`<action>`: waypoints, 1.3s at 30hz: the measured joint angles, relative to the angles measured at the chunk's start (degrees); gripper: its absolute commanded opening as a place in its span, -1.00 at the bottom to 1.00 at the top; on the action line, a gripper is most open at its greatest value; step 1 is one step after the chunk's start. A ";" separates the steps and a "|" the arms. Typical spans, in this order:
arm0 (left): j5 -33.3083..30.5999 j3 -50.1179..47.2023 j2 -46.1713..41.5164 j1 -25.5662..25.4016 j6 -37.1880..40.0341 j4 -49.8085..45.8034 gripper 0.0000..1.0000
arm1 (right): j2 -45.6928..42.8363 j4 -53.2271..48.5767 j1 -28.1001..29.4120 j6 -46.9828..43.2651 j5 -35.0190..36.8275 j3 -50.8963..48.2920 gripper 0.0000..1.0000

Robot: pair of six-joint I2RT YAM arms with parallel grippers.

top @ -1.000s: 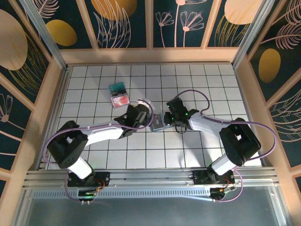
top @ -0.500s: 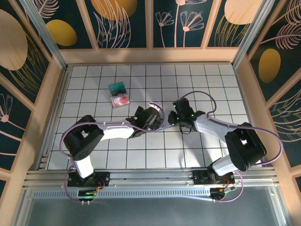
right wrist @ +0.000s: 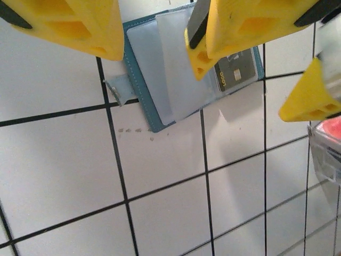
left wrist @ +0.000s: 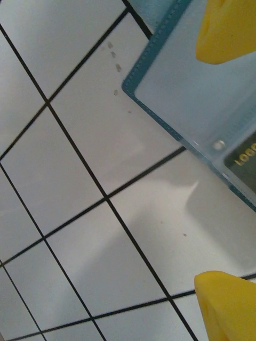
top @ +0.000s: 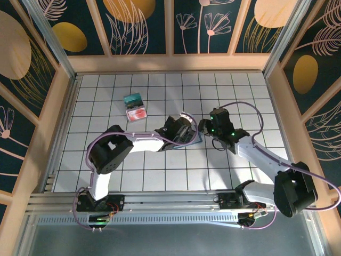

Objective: Take the credit cards out of the card holder

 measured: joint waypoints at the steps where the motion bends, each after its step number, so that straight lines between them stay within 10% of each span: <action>1: 0.02 0.68 0.72 -0.02 -0.02 0.00 0.98 | -0.90 -0.28 0.00 0.24 0.61 -0.26 -0.09; 13: -1.46 3.39 4.07 -0.63 -5.62 -0.96 0.98 | -5.38 -2.91 -0.79 3.02 7.23 -1.01 0.02; 22: -7.26 -2.32 -8.96 -0.63 -14.56 -2.32 0.98 | -5.40 -3.28 -0.81 3.10 7.63 -1.01 0.01; 39: -7.48 -15.67 -16.83 3.85 -28.30 -14.23 0.97 | 3.58 0.55 1.03 -0.72 -5.27 0.22 -0.21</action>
